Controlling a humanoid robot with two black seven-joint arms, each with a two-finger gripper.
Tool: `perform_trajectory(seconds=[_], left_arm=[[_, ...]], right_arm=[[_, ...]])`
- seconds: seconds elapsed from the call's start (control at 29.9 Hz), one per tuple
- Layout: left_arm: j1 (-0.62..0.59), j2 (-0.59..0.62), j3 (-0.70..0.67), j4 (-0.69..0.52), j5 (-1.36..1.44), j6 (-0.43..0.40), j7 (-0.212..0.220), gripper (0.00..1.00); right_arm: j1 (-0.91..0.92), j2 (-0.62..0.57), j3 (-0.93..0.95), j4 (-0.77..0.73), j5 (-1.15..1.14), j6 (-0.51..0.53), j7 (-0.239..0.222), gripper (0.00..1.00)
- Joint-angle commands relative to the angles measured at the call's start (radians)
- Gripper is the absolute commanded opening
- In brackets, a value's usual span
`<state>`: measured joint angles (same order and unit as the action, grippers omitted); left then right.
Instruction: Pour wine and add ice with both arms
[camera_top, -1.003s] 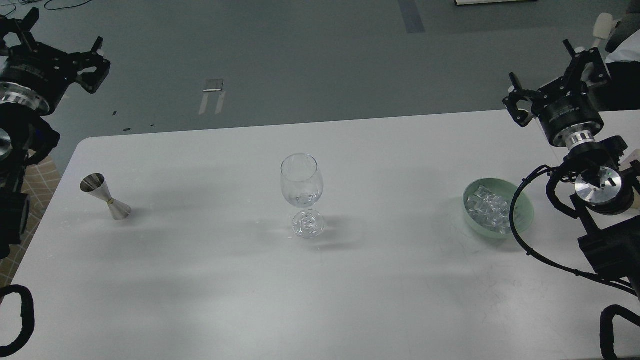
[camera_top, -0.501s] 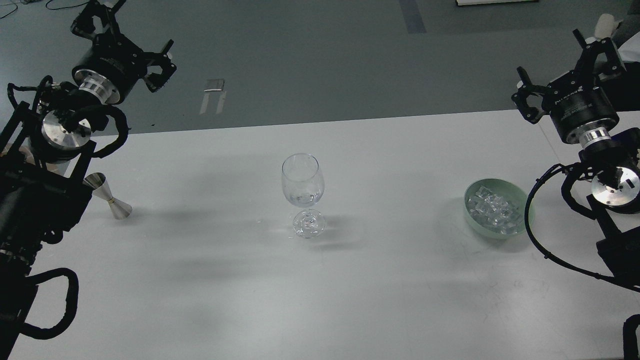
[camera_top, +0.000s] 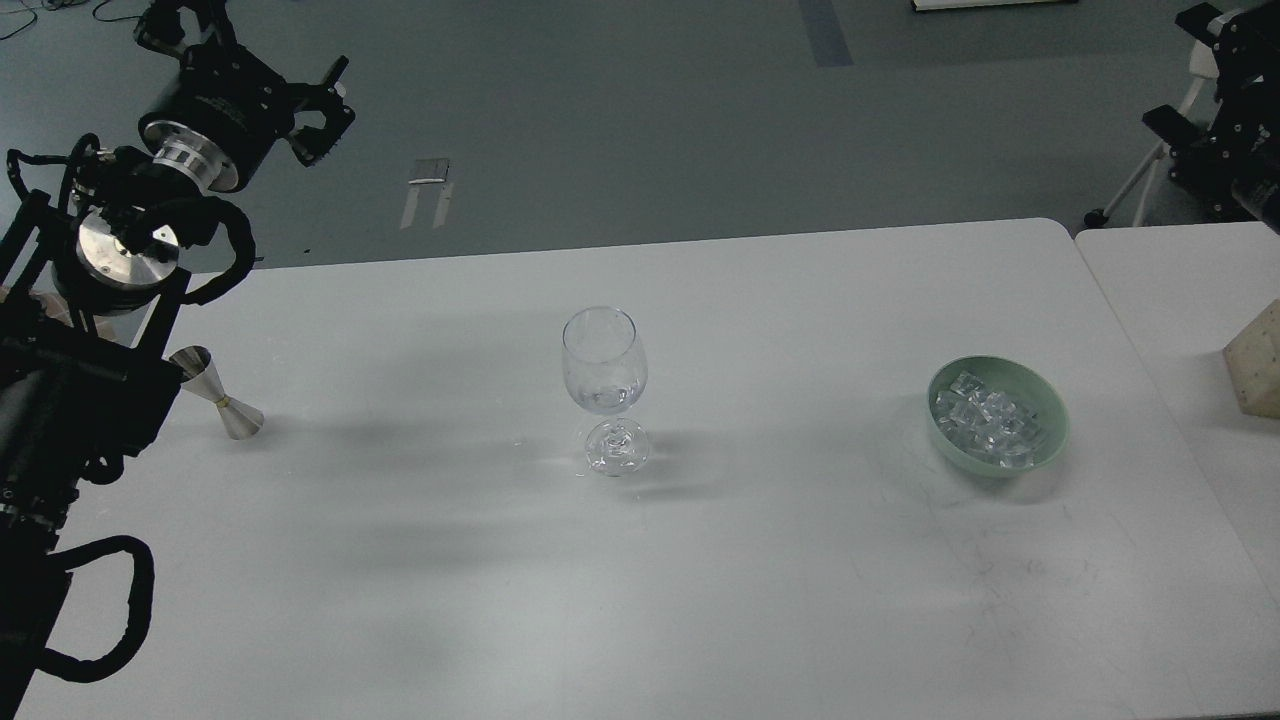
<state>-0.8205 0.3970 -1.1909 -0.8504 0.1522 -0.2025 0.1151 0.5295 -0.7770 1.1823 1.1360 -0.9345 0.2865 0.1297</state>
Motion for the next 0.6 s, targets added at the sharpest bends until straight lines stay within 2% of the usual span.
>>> perform_trajectory(seconds=[0.0,0.07,0.23,0.3,0.43,0.57], left_arm=[[0.029,-0.004,-0.004,-0.058,0.001,-0.006,-0.009,0.98],[0.060,-0.001,-0.019,-0.094,0.000,-0.014,-0.015,0.98],[0.090,-0.030,-0.055,-0.098,0.001,-0.014,-0.026,0.98],[0.099,-0.047,-0.053,-0.099,0.003,-0.018,-0.028,0.98],[0.118,-0.055,-0.065,-0.104,0.001,-0.015,-0.028,0.98],[0.130,-0.043,-0.069,-0.121,0.001,-0.006,-0.028,0.98]], right_arm=[[0.046,-0.093,-0.075,0.068,-0.225,0.000,0.004,1.00],[0.113,-0.126,-0.128,0.111,-0.396,0.000,0.004,1.00],[0.194,-0.155,-0.177,0.172,-0.547,0.006,0.004,1.00],[0.234,-0.188,-0.199,0.185,-0.616,0.039,0.004,1.00],[0.326,-0.206,-0.274,0.215,-0.675,0.187,0.007,1.00],[0.317,-0.284,-0.320,0.271,-0.675,0.202,0.013,1.00]])
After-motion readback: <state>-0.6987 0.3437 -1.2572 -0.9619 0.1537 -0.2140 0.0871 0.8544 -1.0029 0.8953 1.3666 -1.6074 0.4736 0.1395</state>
